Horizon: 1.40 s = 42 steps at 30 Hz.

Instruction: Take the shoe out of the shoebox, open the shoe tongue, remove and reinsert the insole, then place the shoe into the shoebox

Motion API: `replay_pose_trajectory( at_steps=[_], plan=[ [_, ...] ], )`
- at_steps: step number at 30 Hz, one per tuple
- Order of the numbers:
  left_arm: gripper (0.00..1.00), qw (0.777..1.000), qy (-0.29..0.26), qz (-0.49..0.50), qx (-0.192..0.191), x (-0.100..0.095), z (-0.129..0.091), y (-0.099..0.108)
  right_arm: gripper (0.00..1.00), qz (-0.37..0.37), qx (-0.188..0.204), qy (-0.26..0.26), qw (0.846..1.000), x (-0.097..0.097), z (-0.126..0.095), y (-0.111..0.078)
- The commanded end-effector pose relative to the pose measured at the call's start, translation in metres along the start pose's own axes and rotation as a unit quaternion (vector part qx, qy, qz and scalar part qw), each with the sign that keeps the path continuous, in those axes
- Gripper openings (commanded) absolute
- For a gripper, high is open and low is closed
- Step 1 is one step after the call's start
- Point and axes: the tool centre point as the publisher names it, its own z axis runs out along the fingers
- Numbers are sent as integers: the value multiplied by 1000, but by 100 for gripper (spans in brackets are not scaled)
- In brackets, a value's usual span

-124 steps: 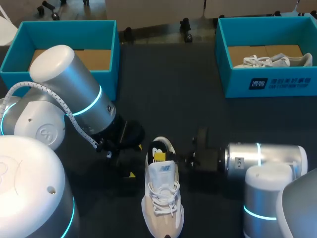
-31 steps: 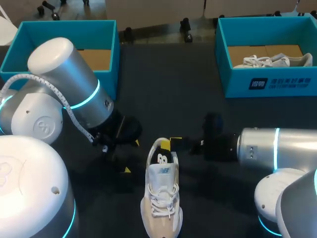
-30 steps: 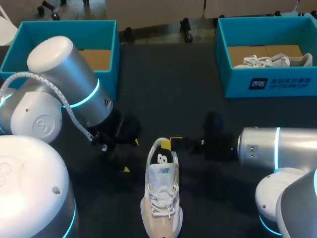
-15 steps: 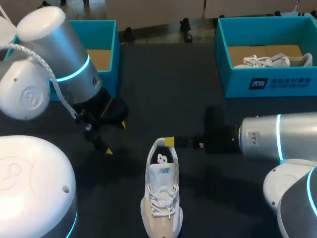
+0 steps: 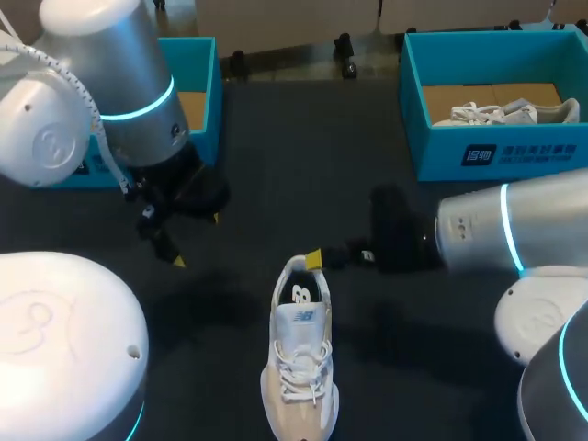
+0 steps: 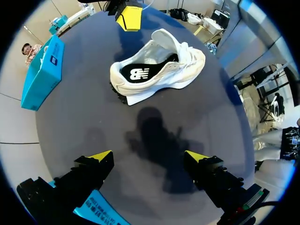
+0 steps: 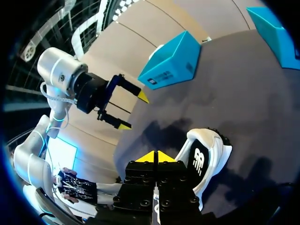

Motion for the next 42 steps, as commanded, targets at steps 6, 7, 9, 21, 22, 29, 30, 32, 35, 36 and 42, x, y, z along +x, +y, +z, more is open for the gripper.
replay_pose_trajectory(
  at_steps=[6, 7, 9, 21, 22, 29, 30, 32, 35, 36, 42],
  plan=[
    [100, 1000, 2, 22, 4, -8, -7, 4, 0, -24, 41, -123, 991, 2, 8, 10],
    [100, 1000, 2, 27, 4, -10, -9, 6, 0, -21, 55, -136, 989, 2, 7, 12],
    [100, 999, 1, 39, 0, -13, -12, 9, 0, -21, 82, -152, 985, 3, 6, 15],
    [100, 996, 14, 88, -25, -30, -24, 40, 0, 43, 161, -284, 944, 12, -8, 9],
    [100, 996, 15, 87, -25, -32, -25, 43, 0, 45, 154, -291, 943, 12, -8, 7],
    [100, 995, 21, 89, -26, -49, -32, 64, 0, 69, 129, -360, 921, 9, 0, -7],
    [100, 995, 20, 93, -33, -51, -34, 67, 0, 88, 133, -387, 908, 9, 2, -8],
    [100, 995, 20, 93, -33, -51, -34, 67, 0, 118, 127, -414, 894, 8, 5, -8],
    [100, 995, 20, 93, -33, -51, -34, 67, 0, 118, 127, -414, 894, 8, 5, -8],
    [100, 995, 20, 93, -33, -51, -34, 67, 0, 118, 127, -414, 894, 8, 5, -8],
    [100, 995, 20, 93, -33, -51, -34, 67, 0, 118, 127, -414, 894, 8, 5, -8]
  ],
)
